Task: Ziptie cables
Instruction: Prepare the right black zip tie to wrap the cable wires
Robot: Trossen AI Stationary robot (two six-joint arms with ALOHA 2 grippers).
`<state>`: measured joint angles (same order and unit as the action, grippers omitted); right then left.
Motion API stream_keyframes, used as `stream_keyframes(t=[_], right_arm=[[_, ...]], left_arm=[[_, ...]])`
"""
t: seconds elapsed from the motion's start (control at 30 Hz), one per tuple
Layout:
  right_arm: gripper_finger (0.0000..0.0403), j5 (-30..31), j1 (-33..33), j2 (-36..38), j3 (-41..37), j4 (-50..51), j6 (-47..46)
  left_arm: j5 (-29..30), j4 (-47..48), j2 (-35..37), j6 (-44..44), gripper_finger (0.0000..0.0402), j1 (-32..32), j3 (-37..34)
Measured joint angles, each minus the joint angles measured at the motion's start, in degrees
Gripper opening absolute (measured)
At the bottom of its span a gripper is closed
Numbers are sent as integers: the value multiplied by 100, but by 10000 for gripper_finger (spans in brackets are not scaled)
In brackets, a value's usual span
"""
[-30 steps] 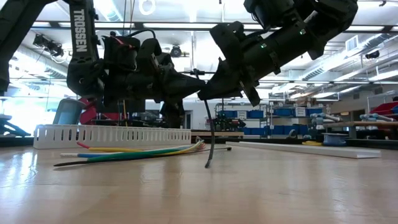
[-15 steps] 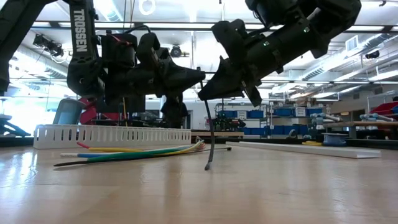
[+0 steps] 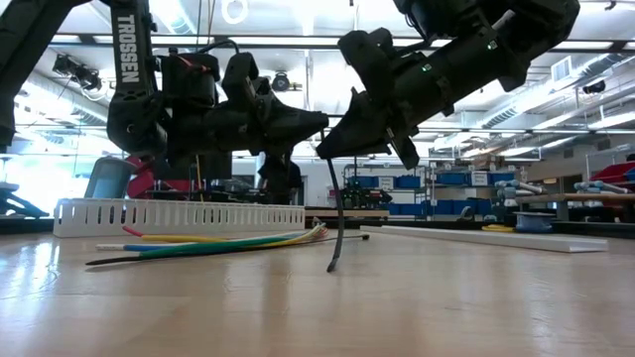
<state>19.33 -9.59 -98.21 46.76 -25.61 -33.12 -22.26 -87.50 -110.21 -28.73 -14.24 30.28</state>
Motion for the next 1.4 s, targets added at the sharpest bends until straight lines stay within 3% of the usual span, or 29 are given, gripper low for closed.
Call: stream_keyframes(t=[0.5, 0.93, 1.2, 1.4], right_arm=[[0, 0, -13, -2, -4, 0, 14], [13, -18, -4, -4, -7, 5, 424], [48, 0, -2, -4, -7, -7, 1679], [67, 5, -1, -4, -7, -4, 3730]], left_arm=[[-19, -13, 0, 19, 6, -3, 0], [-536, 167, 0, 14, 1, -72, -63], [-906, 476, 0, -150, 1, -315, -68], [-957, 986, 0, -388, 0, -491, -22]])
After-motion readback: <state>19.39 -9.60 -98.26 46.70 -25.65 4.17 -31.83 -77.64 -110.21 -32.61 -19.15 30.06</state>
